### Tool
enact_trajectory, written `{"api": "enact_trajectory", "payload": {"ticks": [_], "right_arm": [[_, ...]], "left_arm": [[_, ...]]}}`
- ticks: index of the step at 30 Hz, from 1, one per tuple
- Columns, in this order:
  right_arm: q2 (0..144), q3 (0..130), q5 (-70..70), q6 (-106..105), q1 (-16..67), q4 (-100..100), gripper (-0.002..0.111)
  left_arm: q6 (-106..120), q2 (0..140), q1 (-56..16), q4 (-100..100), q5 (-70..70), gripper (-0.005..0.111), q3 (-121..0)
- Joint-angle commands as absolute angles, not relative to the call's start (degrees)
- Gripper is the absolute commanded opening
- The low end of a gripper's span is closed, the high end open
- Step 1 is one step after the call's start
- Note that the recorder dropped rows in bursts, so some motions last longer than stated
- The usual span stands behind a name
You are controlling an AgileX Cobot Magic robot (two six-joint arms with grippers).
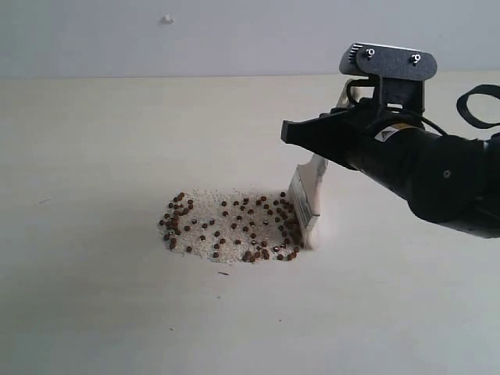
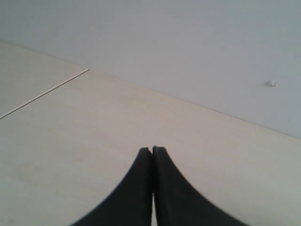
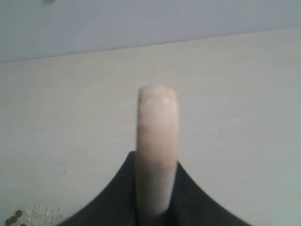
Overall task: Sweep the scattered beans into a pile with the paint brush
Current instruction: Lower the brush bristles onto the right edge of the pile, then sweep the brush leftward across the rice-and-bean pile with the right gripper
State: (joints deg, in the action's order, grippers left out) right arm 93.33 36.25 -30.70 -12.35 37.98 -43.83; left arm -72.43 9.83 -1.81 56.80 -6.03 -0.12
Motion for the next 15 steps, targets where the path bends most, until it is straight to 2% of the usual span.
{"api": "enact_trajectory", "payload": {"ticks": [1,15], "right_arm": [[95.5,37.6,-30.4,-9.9,38.6,-43.3,0.0],[96.4,39.3,-29.3,-4.4,38.6,-38.4,0.0]], "left_arm": [[-72.1,9.4,-1.7,56.3,-6.4,0.0,0.0],[-72.1,9.4,-1.7,56.3,-6.4,0.0,0.0]]}}
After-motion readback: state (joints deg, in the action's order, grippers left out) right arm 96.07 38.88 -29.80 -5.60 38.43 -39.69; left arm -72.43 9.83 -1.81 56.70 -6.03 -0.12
